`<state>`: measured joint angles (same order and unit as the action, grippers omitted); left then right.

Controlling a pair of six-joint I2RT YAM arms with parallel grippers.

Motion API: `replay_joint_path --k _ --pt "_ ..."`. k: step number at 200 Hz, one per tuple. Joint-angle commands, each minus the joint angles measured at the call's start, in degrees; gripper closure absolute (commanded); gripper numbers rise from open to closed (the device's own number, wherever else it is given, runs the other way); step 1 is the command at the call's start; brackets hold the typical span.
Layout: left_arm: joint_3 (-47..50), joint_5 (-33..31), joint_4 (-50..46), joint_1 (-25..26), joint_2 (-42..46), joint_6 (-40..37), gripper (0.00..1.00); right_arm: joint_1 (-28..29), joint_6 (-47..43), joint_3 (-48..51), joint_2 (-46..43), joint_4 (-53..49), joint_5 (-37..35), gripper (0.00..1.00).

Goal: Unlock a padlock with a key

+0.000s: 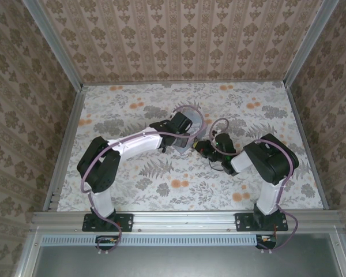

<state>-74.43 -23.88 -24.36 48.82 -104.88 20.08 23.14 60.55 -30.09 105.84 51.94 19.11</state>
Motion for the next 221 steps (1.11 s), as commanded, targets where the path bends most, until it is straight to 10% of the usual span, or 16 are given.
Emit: replay_joint_path --k 1,221 --pt "1.6 1.1 -6.8 0.6 -4.3 -1.9 0.01 -3.6 -3.7 -2.3 1.0 -8.0 3.2 1.0" --pt "1.7 4.6 -6.1 2.1 -7.7 -1.6 0.04 -10.2 -25.8 -33.4 3.8 -53.7 4.2 1.0"
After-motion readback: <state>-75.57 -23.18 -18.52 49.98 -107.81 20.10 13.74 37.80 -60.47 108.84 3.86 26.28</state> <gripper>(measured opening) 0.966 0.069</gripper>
